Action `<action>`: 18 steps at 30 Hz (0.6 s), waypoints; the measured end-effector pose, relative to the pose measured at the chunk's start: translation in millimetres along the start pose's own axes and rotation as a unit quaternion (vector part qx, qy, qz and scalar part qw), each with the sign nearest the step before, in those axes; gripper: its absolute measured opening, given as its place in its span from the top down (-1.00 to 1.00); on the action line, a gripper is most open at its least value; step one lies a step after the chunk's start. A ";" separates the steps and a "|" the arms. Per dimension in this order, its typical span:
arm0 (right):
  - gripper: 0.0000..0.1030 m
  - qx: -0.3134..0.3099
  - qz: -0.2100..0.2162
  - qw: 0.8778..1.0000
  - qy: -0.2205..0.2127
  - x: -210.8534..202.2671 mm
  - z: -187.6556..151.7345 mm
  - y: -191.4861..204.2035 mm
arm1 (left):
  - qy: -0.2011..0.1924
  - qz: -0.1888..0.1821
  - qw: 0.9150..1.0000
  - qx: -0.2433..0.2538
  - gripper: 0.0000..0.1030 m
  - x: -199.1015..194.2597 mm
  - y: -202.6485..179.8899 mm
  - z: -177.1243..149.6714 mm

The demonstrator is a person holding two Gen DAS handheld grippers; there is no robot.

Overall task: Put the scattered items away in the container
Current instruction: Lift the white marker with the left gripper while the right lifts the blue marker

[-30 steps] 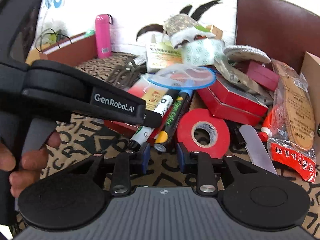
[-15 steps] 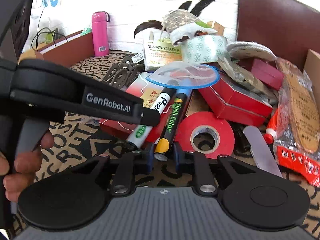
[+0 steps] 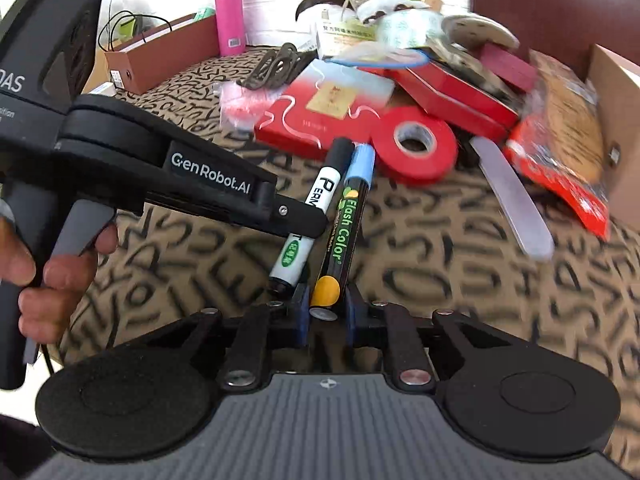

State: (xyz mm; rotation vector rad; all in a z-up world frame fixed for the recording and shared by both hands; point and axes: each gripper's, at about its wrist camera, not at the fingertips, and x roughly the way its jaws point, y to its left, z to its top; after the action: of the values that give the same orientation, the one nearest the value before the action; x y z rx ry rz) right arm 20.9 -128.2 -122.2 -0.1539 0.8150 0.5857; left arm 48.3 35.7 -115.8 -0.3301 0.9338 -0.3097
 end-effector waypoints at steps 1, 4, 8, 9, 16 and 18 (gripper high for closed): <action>0.60 0.003 -0.002 1.000 0.002 -6.8 -5.1 0.4 | 0.003 -0.001 1.000 0.005 0.74 -2.6 -1.8 -4.2; 0.60 0.013 -0.008 1.000 0.005 -24.6 -18.9 1.6 | 0.010 -0.007 1.000 0.004 0.28 -11.0 -3.0 -13.0; 0.42 0.017 -0.027 0.999 -0.003 -37.5 -25.4 3.0 | 0.002 0.005 1.000 0.010 0.01 -12.1 -5.9 -13.4; 0.32 0.019 -0.035 0.999 -0.010 -39.3 -24.2 2.3 | 0.001 0.006 1.000 0.012 -0.09 -11.2 -7.9 -12.6; 0.27 0.030 -0.049 0.998 -0.034 -29.7 -10.8 -1.0 | -0.008 0.019 0.999 0.032 -0.19 -4.2 -17.4 -12.0; 0.29 0.032 -0.044 0.998 -0.028 -21.3 -9.1 -0.9 | -0.008 0.027 0.999 0.045 0.00 -3.1 -18.5 -12.3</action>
State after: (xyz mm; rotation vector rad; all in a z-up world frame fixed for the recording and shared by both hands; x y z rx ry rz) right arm 4.1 -141.3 -113.2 -0.1133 0.7676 0.4794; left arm 34.3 18.5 -112.7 -0.2243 0.9084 -0.2971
